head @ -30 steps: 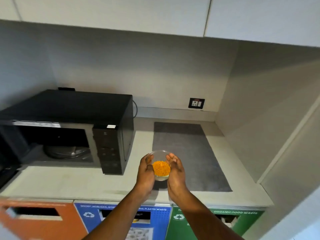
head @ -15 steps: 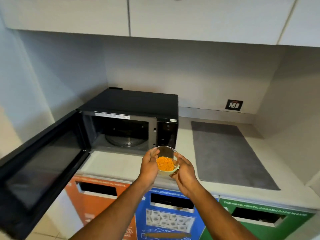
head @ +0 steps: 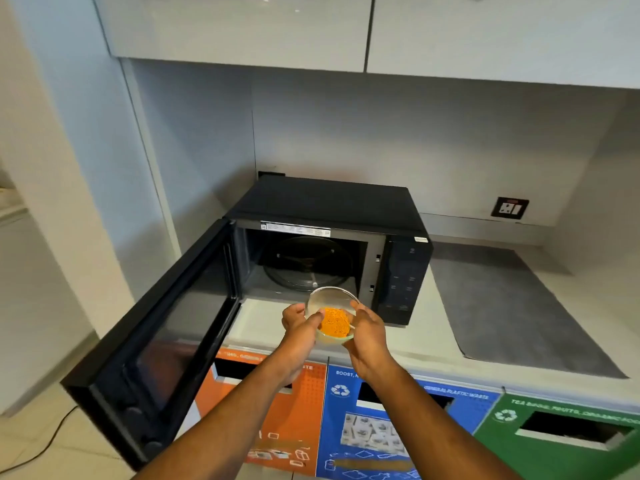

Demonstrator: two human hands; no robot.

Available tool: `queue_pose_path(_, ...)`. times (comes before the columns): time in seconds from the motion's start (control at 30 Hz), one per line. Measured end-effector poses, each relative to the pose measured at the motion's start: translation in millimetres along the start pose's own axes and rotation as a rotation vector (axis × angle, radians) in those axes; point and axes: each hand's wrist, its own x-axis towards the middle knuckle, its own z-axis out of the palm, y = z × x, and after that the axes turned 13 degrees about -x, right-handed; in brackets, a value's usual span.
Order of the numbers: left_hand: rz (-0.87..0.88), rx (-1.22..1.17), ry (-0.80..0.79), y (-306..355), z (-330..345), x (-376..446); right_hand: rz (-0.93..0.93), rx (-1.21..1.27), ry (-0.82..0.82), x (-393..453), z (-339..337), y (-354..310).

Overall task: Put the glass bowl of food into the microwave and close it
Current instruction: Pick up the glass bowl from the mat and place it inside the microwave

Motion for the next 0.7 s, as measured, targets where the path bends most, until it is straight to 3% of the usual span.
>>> queue_pose_path(0.3,0.032,-0.07,-0.025,-3.0,-21.0,35.0,-0.038,-0.079,0.068,44.8,39.5,-2.9)
queue_pose_path(0.7,0.159,-0.177,0.01,-40.4,-40.4,172.1,-0.242,-0.158,0.027,169.0,96.8,14.0)
